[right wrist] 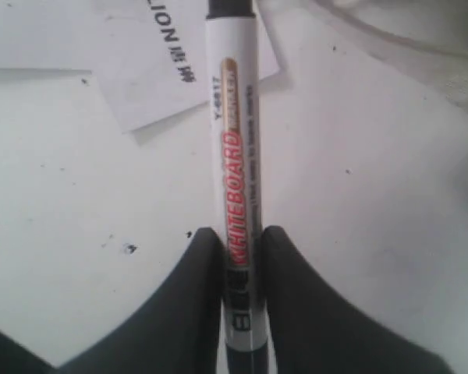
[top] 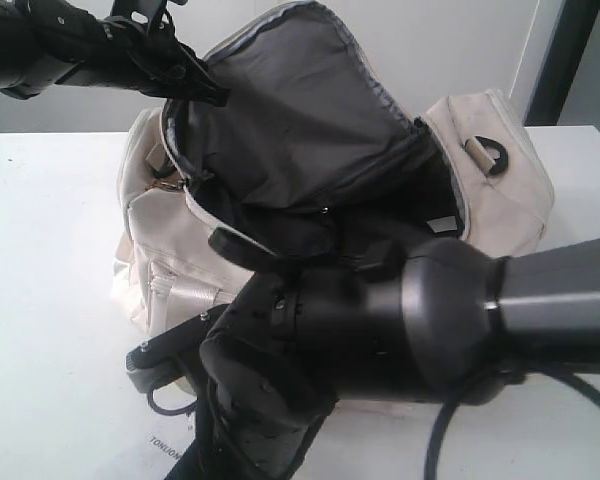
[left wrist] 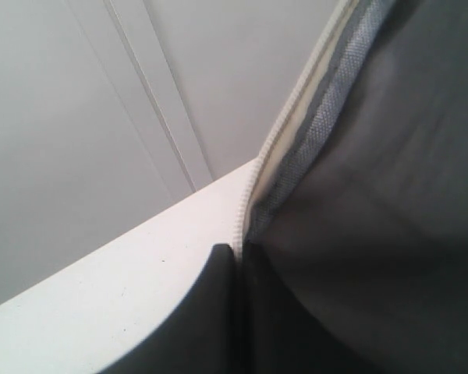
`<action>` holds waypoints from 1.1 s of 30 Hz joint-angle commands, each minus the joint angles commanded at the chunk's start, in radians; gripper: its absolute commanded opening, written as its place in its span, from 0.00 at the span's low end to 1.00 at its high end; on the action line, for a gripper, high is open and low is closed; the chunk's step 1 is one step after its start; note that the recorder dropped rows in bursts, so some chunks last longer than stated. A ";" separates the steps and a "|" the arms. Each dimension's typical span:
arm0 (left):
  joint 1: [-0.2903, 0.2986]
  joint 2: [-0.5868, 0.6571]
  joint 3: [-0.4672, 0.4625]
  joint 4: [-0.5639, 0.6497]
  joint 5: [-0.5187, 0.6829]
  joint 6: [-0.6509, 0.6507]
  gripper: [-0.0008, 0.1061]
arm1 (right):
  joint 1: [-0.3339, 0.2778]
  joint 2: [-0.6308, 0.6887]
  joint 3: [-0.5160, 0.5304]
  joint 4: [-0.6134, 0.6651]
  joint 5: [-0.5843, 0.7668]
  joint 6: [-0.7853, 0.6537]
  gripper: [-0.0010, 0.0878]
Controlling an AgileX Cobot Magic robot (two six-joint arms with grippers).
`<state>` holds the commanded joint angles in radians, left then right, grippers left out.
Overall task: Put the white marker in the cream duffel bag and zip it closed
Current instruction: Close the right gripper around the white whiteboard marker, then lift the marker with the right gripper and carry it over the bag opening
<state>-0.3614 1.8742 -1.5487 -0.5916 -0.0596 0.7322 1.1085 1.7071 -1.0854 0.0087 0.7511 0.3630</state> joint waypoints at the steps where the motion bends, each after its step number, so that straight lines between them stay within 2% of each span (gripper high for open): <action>1: 0.000 0.000 0.000 0.000 0.000 0.000 0.01 | 0.000 -0.018 0.000 0.002 0.008 0.000 0.01; 12: 0.000 0.000 0.000 0.000 0.000 0.000 0.01 | 0.000 -0.195 0.000 0.026 0.034 0.000 0.01; 23: 0.000 0.000 0.000 0.002 0.000 0.000 0.01 | 0.000 -0.319 0.000 0.010 0.039 0.011 0.01; 33: 0.000 0.000 0.000 0.002 0.000 0.000 0.01 | -0.004 -0.427 0.000 -0.328 0.093 0.274 0.01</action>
<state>-0.3614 1.8742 -1.5487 -0.5892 -0.0596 0.7322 1.1044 1.2804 -1.0854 -0.3196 0.8442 0.6371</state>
